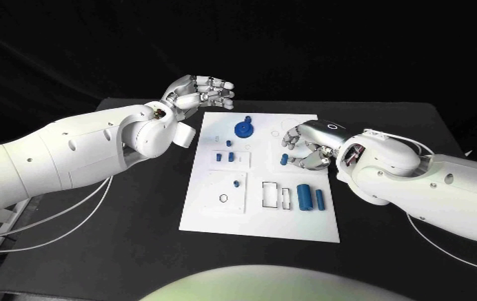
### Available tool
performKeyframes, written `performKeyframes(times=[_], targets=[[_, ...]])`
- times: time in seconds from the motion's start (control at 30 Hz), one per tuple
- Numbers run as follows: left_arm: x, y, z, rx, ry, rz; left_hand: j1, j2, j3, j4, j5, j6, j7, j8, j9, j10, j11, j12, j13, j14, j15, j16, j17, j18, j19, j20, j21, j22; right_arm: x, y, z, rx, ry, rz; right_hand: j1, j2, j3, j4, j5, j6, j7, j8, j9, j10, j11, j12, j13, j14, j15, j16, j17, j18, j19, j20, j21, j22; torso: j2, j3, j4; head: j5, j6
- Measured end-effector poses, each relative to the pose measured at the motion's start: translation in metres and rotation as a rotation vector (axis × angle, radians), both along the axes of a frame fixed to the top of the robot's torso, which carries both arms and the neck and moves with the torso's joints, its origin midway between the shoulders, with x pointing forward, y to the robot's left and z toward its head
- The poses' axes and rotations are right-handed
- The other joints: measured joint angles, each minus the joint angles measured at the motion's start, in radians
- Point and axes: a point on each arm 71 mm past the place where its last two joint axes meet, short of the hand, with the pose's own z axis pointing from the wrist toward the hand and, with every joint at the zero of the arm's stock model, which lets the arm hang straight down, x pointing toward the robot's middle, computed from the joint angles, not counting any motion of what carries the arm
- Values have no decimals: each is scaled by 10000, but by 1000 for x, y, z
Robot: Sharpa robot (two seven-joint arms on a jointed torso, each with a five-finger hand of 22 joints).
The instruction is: Assemble the parts on the task board
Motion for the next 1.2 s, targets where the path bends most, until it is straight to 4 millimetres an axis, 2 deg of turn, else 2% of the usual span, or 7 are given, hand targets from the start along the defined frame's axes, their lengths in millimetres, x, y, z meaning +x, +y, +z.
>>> performKeyframes(times=[0.27,0.37,0.8,0.97,1.2], targets=[[0,1,0,7,3,5,0,0,0,0,0,0,0,0,0,0,0,0,0,0,0,0,9,0,0,0,0,0,0,5,-8,-141,282,125,207,208,6,6,0,314,46,40,12,413,-18,144,-91,0,0,55,100,0,273,-17,405,-1,3,4,-10,25,-39],[0,1,0,7,6,-1,0,0,0,0,0,0,0,0,0,0,0,0,0,0,0,0,9,0,0,0,0,0,-1,8,-10,-117,332,176,329,331,150,138,-5,521,9,40,12,684,-46,175,-167,0,0,98,172,0,363,-73,582,-1,2,5,-11,29,-52],[0,0,0,8,13,-21,0,0,0,0,0,0,0,0,-8,0,0,0,0,0,0,0,26,0,0,0,1,0,3,12,-15,-93,422,161,504,506,585,192,-199,1124,-136,158,60,1407,-236,116,-401,37,-112,151,284,1,521,-162,841,-3,-6,9,-11,29,-87],[0,0,0,8,18,-27,0,0,0,0,0,0,0,0,-7,0,0,0,0,0,0,0,26,1,0,0,1,0,4,12,-17,-113,416,118,530,622,707,151,-497,1268,-208,224,100,1630,-275,116,-427,39,-183,189,319,0,577,-218,982,-4,-9,5,-14,28,-108],[0,0,0,10,28,-35,0,0,0,0,0,0,0,0,-7,1,0,0,0,0,0,0,25,1,0,0,1,0,5,14,-18,-181,350,110,557,650,709,150,-592,1306,-176,223,100,1640,-287,81,-437,38,-183,189,344,1,611,-252,997,-4,-12,3,-17,18,-117]])
